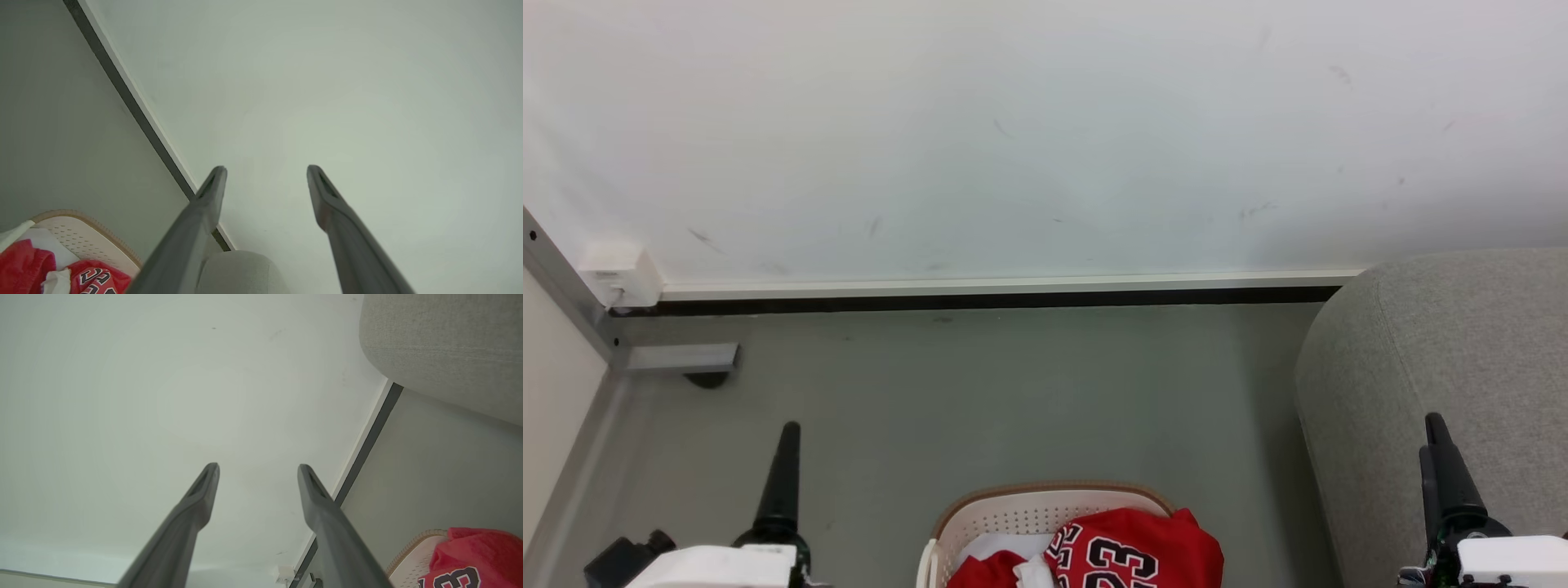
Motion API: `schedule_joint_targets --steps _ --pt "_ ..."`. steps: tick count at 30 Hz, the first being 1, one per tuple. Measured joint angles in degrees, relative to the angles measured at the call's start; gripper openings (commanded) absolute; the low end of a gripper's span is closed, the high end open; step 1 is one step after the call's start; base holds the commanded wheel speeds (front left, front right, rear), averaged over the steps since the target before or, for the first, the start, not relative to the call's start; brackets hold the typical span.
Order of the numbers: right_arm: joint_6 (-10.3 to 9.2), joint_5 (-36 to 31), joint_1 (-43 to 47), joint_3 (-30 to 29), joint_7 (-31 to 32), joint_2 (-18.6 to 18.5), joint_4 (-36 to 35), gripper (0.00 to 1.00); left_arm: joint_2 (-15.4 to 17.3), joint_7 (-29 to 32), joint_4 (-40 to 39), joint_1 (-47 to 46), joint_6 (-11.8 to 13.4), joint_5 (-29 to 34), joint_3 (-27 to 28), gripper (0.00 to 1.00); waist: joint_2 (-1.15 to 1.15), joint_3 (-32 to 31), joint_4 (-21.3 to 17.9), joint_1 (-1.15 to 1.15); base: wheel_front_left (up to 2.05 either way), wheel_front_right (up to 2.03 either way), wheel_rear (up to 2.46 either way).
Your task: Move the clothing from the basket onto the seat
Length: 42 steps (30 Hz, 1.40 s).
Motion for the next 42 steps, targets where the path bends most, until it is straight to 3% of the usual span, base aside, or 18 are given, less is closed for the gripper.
schedule_joint_targets --steps 16,25,42 --pt "0.01 -22.4 -0.6 3.5 -3.8 -1.7 -0.6 1.0 0.7 -3.9 -2.5 0.1 3.9 21.5 -4.4 1.0 0.0 -0.3 -0.3 0.0 0.0 0.0 0.0" --pt "0.01 -34.8 -0.6 5.9 -5.8 -2.4 0.0 1.0 2.2 -5.9 -2.5 0.2 7.2 29.3 -7.3 1.0 0.0 -0.5 -0.3 0.0 0.0 0.0 0.0" --pt "0.09 -46.2 -0.8 8.3 -8.9 -2.4 1.3 1.0 3.9 -9.0 -1.7 0.2 11.0 39.4 -10.6 1.0 0.0 -0.7 -0.3 0.0 0.0 0.0 0.0"
